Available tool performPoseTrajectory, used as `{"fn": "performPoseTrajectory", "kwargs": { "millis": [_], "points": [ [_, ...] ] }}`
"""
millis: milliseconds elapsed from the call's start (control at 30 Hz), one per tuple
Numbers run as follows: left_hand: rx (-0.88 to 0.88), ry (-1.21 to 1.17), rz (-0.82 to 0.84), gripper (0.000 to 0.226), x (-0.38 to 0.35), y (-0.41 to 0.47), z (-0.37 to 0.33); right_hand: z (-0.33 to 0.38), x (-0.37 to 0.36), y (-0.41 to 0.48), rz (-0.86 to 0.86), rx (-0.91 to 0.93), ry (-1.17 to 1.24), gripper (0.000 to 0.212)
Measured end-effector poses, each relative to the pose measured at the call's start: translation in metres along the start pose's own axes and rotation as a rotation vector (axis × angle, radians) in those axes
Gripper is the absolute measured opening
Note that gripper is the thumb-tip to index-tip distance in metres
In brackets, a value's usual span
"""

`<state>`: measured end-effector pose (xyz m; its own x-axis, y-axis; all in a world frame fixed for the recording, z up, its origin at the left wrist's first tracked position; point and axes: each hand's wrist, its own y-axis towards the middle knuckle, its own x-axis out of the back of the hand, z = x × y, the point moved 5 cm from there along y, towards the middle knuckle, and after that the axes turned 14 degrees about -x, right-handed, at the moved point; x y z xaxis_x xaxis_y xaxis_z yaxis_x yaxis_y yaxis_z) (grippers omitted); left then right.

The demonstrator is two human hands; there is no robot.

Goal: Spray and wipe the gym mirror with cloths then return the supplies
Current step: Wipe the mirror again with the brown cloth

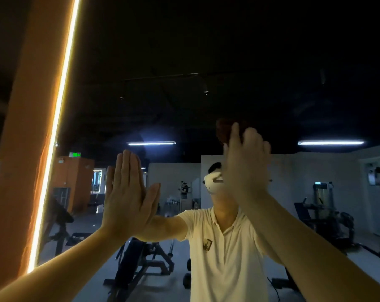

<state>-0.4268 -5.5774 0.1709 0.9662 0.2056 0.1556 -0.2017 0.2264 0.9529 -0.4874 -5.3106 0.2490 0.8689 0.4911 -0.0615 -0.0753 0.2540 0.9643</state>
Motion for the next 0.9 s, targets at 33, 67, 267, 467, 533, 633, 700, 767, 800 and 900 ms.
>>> {"fn": "performPoseTrajectory", "kwargs": {
  "millis": [33,67,267,467,533,633,700,767,800,900],
  "points": [
    [-0.014,-0.007,0.003,0.088,-0.001,-0.001,0.001,0.022,-0.006,0.002,0.010,0.024,0.012,0.057],
    [-0.026,-0.009,0.004,0.088,0.000,-0.001,0.001,0.046,-0.013,0.006,0.015,0.051,0.022,0.058],
    [-0.044,-0.012,0.011,0.089,-0.005,-0.003,0.005,0.176,-0.034,0.006,0.043,0.254,0.141,0.047],
    [-0.045,-0.037,-0.002,0.090,0.001,-0.004,0.000,0.123,-0.029,0.008,0.067,0.368,0.067,0.051],
    [-0.048,-0.032,-0.007,0.090,0.002,-0.004,-0.001,0.066,-0.016,0.010,0.008,0.275,0.013,0.053],
    [-0.043,-0.046,-0.018,0.090,0.004,-0.003,-0.001,-0.015,0.009,0.014,-0.036,0.078,-0.040,0.053],
    [-0.047,-0.060,-0.019,0.091,0.004,-0.003,-0.002,-0.037,0.016,0.018,-0.041,-0.023,-0.078,0.053],
    [-0.051,-0.063,-0.021,0.090,0.004,-0.002,-0.002,-0.029,0.010,0.021,-0.064,-0.115,-0.074,0.053],
    [-0.055,-0.066,-0.022,0.089,0.005,-0.002,-0.002,-0.015,0.005,0.023,-0.072,-0.152,-0.051,0.053],
    [-0.079,-0.080,-0.023,0.090,0.005,-0.003,-0.002,0.052,-0.014,0.031,-0.078,-0.110,-0.004,0.053]
  ]
}}
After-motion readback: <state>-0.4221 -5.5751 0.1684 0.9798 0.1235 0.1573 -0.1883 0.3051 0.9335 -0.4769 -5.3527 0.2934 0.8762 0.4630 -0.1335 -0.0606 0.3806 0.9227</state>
